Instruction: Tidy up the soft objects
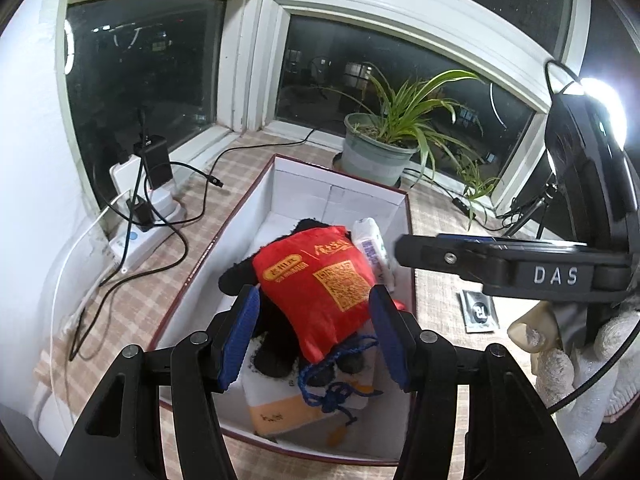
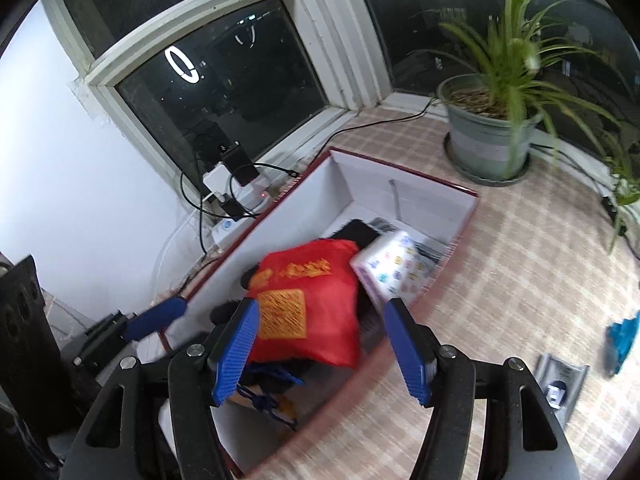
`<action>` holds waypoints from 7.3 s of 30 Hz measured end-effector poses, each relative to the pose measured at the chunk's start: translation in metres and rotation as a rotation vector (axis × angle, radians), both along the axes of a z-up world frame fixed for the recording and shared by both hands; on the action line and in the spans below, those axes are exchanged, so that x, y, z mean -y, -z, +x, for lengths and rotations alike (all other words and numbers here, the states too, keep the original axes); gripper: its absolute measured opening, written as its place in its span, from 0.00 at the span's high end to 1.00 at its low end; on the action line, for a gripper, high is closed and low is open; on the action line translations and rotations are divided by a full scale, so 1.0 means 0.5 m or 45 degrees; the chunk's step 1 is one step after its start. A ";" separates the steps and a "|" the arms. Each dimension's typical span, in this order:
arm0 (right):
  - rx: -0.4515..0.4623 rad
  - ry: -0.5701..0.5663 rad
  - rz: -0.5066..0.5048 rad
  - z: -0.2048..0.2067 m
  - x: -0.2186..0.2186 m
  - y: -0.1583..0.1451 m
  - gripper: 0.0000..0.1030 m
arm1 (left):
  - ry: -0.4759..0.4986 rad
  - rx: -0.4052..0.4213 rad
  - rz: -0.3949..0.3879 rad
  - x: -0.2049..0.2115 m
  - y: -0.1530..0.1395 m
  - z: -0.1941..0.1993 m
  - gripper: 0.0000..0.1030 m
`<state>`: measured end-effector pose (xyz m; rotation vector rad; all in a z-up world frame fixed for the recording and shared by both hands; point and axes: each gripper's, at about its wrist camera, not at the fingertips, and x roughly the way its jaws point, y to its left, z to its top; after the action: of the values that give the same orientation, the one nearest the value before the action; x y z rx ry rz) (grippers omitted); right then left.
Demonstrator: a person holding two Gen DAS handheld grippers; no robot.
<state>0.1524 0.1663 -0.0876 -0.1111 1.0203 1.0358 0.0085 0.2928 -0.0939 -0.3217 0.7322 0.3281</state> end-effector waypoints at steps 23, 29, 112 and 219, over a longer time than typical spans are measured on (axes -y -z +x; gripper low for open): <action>0.179 0.384 -0.162 0.151 0.473 0.064 0.38 | 0.241 0.027 -0.115 0.281 0.022 0.102 0.42; 0.124 0.404 -0.190 0.208 0.511 0.112 0.38 | 0.320 -0.062 -0.163 0.362 0.080 0.194 0.35; 0.155 0.286 -0.047 0.311 0.474 0.155 0.92 | 0.093 -0.042 -0.087 0.423 0.172 0.359 0.94; 0.395 -0.131 0.040 -0.090 0.183 -0.110 0.23 | -0.446 -0.017 0.102 0.181 -0.098 -0.183 0.22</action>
<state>0.1072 0.0746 -0.0327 -0.2922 0.7221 1.0882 -0.0829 0.2022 -0.0449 -0.3722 0.6726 0.6900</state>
